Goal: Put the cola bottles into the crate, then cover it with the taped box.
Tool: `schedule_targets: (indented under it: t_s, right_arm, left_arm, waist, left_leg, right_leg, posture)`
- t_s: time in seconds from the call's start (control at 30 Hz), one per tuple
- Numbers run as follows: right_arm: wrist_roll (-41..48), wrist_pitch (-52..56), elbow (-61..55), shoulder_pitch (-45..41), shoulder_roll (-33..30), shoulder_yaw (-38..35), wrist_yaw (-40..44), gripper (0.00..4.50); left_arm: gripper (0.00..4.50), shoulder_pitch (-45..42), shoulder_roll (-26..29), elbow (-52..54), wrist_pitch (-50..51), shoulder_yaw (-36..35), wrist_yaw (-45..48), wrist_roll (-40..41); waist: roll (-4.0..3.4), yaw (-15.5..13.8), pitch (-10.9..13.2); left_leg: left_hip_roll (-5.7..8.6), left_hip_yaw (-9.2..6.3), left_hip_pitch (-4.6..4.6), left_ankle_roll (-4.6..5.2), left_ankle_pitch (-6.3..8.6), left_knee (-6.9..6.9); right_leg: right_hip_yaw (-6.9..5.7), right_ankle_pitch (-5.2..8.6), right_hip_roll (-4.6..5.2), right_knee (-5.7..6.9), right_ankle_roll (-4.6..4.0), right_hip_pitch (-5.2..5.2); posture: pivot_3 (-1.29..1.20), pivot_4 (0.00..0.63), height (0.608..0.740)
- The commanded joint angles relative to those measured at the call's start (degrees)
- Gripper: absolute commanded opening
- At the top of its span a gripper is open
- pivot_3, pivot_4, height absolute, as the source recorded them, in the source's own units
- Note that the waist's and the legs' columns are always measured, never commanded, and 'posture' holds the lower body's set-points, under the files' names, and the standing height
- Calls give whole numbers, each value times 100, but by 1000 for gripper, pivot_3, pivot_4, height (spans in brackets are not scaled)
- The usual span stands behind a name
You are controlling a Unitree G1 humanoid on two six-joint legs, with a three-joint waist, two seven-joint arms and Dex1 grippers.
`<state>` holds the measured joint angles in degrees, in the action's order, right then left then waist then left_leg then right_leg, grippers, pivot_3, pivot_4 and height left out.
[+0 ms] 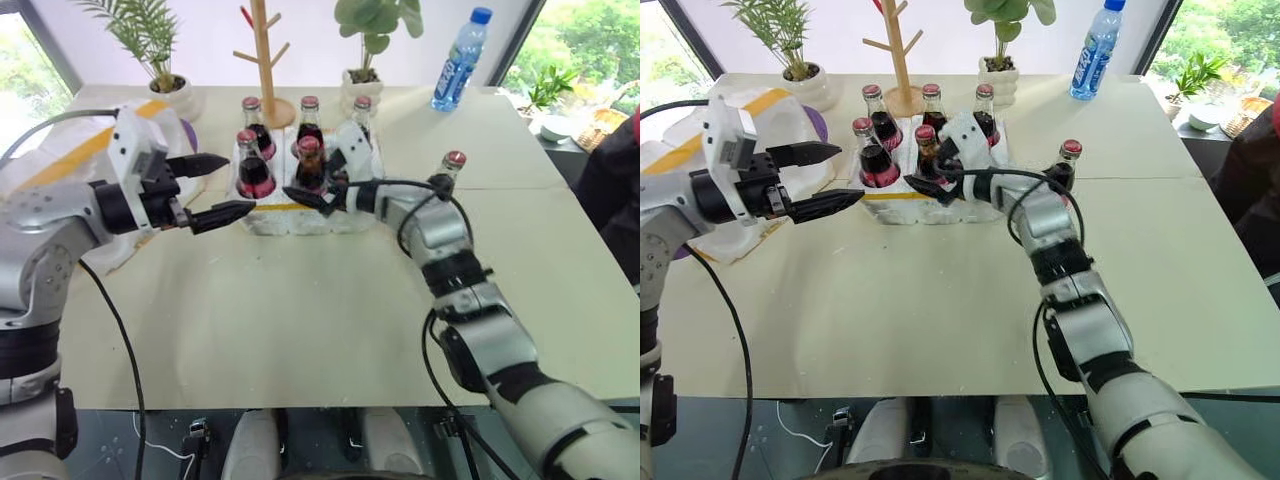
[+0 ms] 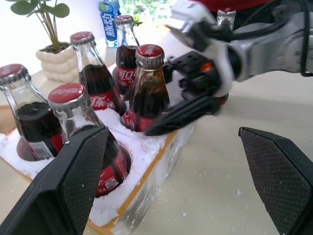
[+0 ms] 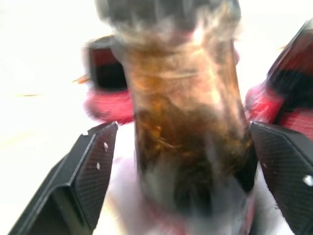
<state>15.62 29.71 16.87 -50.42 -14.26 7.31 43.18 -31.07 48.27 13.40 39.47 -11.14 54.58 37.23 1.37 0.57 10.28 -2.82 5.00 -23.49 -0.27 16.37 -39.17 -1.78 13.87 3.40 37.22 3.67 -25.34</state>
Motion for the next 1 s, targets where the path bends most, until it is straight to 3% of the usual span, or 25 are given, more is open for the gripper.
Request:
schedule_targets:
  t_s: [0.03,0.23,0.47,0.73,0.87,1.0]
  right_arm:
    - [753,1147,-1797,505,-455,-313,218,4440]
    - [1550,2721,-3801,1767,-1269,-1166,-327,4440]
    - [1754,3409,-4912,3069,-1370,-2203,-1403,4440]
    - [1421,2836,-4757,3547,-680,-2855,-2663,4440]
    - [1154,2275,-4547,3539,-738,-2627,-2722,4440]
    - [1120,1913,-3774,2942,-612,-2545,-2791,4440]
  left_arm:
    - [4500,-200,12,-49,-113,15,80,7]
    - [4500,-499,-127,-345,-193,304,301,-68]
    - [4500,-893,-392,-621,-247,694,607,-122]
    - [4500,-1035,-577,-859,-556,1030,817,-452]
    - [4500,-1032,-629,-755,-458,1026,844,-363]
    - [4500,-1025,-658,-726,-466,1010,806,-376]
  waist:
    - [1,9,0]
    - [1,14,0]
    - [3,3,-2]
    - [3,18,-2]
    - [3,15,-2]
    - [2,42,-1]
  left_leg:
    - [1,2,0,0,0,-1]
    - [8,7,8,10,6,-1]
    - [10,1,11,7,4,-2]
    - [9,0,12,7,4,-2]
    - [10,0,12,8,4,-2]
    - [10,1,13,8,4,-2]
  right_leg:
    - [0,0,1,-1,1,1]
    - [1,1,-4,-6,1,1]
    - [1,1,-9,-1,0,7]
    - [6,1,-17,-1,-1,5]
    - [6,1,-15,-3,0,5]
    - [9,1,-16,-2,0,5]
  posture:
    - [0,150,740]
    - [0,150,740]
    - [0,150,740]
    - [0,150,740]
    - [0,150,740]
    - [0,150,740]
